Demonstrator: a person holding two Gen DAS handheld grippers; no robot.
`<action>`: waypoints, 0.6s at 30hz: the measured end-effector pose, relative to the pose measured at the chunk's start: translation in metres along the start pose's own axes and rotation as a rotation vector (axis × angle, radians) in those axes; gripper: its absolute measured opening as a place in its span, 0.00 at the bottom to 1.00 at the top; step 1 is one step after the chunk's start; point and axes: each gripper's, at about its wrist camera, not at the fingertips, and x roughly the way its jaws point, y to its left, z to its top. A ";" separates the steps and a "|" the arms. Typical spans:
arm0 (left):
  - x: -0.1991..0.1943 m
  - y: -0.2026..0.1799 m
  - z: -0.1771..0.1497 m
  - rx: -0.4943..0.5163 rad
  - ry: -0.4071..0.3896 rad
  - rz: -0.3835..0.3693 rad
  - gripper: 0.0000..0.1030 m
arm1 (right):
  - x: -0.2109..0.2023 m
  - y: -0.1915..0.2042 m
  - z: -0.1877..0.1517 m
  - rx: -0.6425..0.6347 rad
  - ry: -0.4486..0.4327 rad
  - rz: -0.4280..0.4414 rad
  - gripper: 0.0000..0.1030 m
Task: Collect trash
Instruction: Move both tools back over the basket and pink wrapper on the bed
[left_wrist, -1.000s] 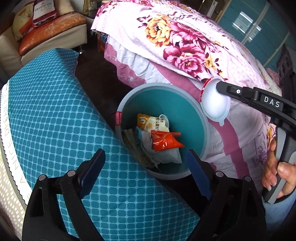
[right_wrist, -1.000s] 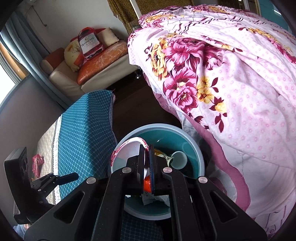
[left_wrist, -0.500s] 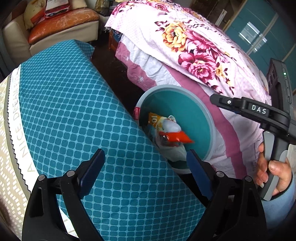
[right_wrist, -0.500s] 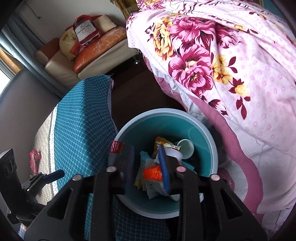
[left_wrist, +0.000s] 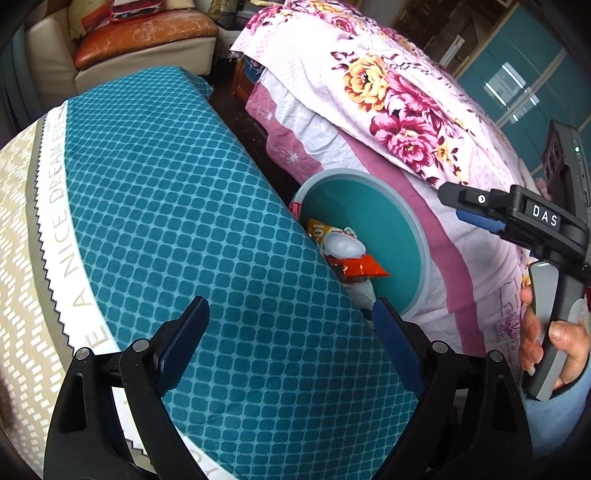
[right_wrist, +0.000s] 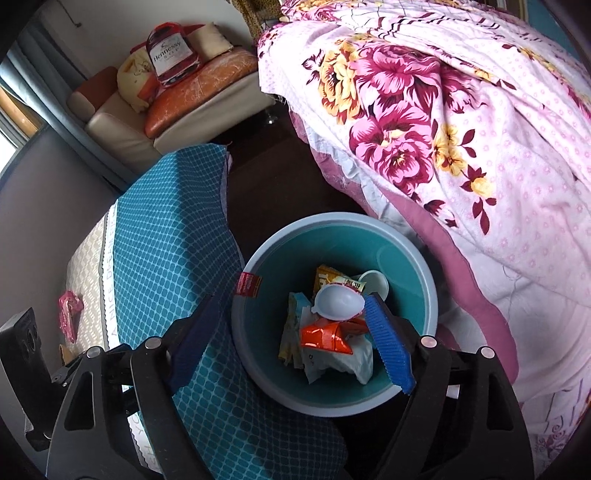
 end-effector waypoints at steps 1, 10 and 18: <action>-0.005 0.004 -0.003 -0.007 -0.008 0.000 0.88 | -0.001 0.003 -0.001 -0.006 0.003 -0.002 0.75; -0.053 0.045 -0.029 -0.077 -0.080 0.020 0.90 | -0.010 0.058 -0.017 -0.107 0.011 0.005 0.76; -0.093 0.091 -0.056 -0.147 -0.139 0.051 0.90 | -0.010 0.136 -0.038 -0.301 0.008 0.018 0.76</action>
